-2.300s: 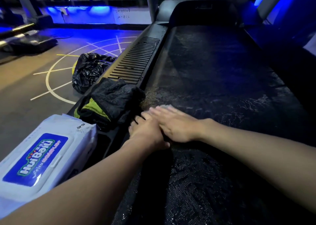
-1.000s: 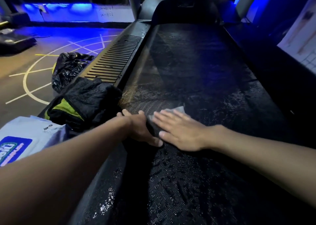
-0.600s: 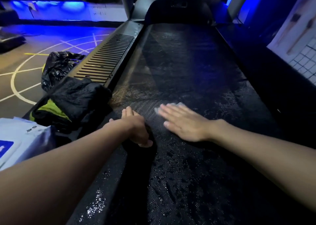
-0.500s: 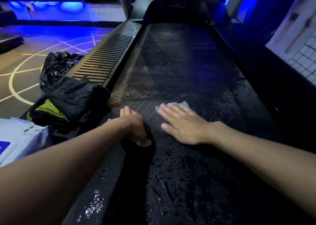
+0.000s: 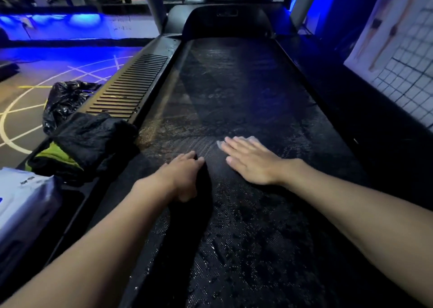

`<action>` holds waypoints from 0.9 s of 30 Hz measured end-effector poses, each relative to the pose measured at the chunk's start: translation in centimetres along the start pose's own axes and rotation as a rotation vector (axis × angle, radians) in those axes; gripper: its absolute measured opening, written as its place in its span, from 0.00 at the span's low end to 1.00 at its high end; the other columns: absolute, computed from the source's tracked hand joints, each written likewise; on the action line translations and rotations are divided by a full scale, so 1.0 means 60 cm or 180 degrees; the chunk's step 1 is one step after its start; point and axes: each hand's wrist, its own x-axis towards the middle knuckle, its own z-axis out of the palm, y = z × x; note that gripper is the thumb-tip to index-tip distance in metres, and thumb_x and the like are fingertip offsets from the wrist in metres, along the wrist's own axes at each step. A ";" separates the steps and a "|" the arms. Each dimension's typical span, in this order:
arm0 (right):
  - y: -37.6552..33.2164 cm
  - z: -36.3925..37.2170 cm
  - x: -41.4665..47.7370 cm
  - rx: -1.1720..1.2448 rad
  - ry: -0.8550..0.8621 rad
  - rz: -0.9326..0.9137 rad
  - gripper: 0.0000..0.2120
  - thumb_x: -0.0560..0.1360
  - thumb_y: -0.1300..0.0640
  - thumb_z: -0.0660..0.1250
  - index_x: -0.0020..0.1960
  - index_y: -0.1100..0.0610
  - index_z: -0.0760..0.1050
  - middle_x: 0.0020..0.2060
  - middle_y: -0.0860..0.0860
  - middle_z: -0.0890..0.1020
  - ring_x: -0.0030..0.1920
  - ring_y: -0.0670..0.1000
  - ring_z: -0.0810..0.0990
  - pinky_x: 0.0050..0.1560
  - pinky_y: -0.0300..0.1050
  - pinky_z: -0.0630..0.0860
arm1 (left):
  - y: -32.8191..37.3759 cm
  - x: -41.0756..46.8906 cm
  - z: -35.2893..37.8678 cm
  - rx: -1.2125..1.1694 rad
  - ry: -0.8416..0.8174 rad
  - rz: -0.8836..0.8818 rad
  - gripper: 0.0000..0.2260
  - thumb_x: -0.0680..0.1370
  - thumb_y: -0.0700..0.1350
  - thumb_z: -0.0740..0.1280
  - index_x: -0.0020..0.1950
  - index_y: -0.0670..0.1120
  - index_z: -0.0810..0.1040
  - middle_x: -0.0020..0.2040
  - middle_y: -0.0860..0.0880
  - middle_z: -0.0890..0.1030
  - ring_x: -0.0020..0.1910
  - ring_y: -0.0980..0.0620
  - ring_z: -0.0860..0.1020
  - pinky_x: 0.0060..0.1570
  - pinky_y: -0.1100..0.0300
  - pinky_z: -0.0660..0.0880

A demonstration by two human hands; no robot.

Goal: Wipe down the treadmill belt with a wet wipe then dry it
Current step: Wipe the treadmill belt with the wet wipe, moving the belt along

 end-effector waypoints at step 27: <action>0.060 0.013 -0.075 -0.0091 0.0016 0.0257 0.29 0.84 0.41 0.42 0.81 0.47 0.38 0.81 0.47 0.42 0.79 0.47 0.38 0.78 0.52 0.36 | 0.113 -0.027 0.015 -0.0418 0.0054 -0.0200 0.32 0.77 0.53 0.68 0.76 0.48 0.57 0.79 0.47 0.49 0.78 0.37 0.46 0.67 0.27 0.54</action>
